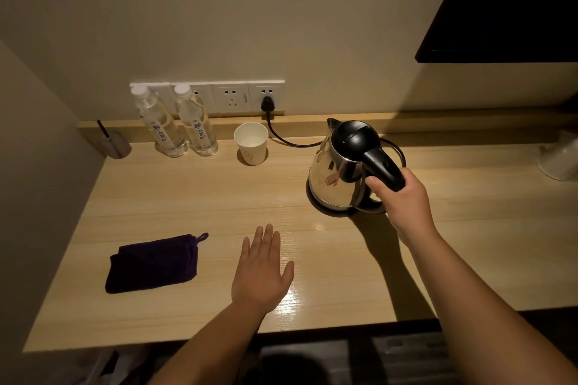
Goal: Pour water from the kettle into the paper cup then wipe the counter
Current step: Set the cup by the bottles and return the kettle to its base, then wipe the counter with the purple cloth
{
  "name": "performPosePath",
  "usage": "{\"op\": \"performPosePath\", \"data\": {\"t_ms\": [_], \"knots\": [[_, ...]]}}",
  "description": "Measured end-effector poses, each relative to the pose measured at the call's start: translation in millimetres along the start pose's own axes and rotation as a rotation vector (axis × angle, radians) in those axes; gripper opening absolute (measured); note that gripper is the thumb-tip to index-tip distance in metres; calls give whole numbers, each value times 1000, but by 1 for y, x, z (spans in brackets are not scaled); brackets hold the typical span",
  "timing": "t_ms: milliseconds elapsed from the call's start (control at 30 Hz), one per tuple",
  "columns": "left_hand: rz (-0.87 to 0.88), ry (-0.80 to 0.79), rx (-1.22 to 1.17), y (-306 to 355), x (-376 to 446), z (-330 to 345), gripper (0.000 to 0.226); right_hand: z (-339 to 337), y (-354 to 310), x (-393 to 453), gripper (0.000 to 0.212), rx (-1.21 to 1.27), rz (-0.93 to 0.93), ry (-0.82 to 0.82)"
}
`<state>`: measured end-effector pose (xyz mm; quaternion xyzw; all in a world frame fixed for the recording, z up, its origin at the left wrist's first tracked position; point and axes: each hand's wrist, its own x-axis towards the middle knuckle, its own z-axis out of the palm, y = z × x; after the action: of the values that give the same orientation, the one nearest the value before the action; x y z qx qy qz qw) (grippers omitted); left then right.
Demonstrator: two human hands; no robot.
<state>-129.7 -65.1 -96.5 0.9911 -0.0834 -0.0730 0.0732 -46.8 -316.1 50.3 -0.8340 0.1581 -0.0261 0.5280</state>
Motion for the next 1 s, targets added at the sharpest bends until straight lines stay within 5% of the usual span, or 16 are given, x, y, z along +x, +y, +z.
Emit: {"op": "performPosePath", "data": {"t_ms": [267, 400, 633, 1000], "knots": [[-9, -16, 2, 1, 0, -3, 72, -6, -2, 1, 39, -47, -6, -62], [-10, -84, -5, 2, -1, -11, 74, -13, -8, -4, 61, -149, -48, -117], [-32, -86, -12, 5, 1, -53, 72, 1, -18, -33, 77, -699, -489, 72], [-253, 33, 33, -38, -64, -122, 68, 84, -7, -94, 73, -1010, -656, -490]]}}
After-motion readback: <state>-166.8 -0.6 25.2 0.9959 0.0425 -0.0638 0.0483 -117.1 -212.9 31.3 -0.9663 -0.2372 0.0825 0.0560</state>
